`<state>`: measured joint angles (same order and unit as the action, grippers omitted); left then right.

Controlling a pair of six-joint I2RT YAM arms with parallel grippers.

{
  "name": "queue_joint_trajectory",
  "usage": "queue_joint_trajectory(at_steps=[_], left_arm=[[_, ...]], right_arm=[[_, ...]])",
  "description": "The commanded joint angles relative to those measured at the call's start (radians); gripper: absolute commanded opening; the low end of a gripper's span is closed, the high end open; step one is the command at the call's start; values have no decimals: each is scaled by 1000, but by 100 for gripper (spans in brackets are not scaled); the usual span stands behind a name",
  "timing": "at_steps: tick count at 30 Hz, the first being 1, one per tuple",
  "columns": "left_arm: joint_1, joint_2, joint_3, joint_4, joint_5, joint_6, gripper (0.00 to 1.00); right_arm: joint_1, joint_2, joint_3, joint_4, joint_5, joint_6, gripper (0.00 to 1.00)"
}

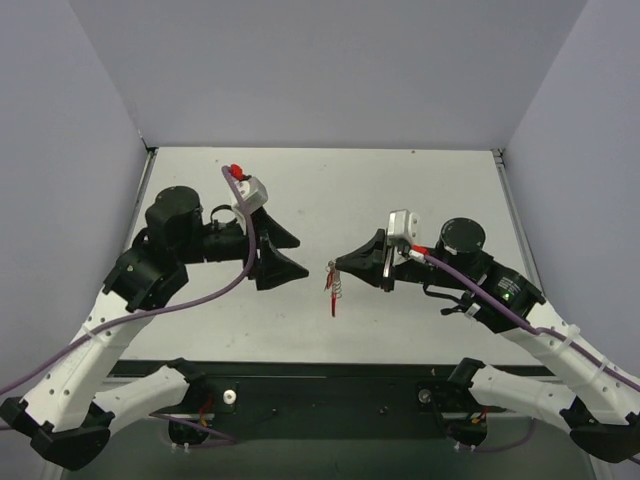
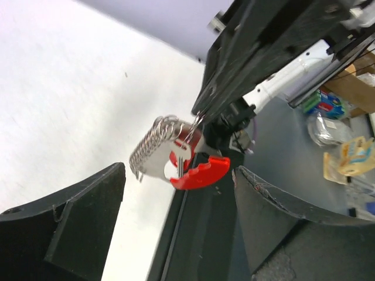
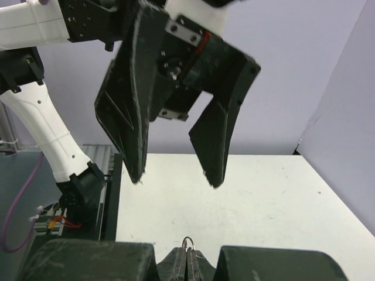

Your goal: Put the keys on the keyring

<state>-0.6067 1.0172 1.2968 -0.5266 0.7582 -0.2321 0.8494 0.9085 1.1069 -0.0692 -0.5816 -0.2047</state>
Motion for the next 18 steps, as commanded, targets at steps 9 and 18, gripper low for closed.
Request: queue_joint_trajectory(at_steps=[9,18], left_arm=[[4,-63,-37,163,55,162,79],[-13,-40,-50,214,84,134,66]], right_arm=[[-6,38,83,17,-161,21,0],[-6,66,94,20,-188,37,0]])
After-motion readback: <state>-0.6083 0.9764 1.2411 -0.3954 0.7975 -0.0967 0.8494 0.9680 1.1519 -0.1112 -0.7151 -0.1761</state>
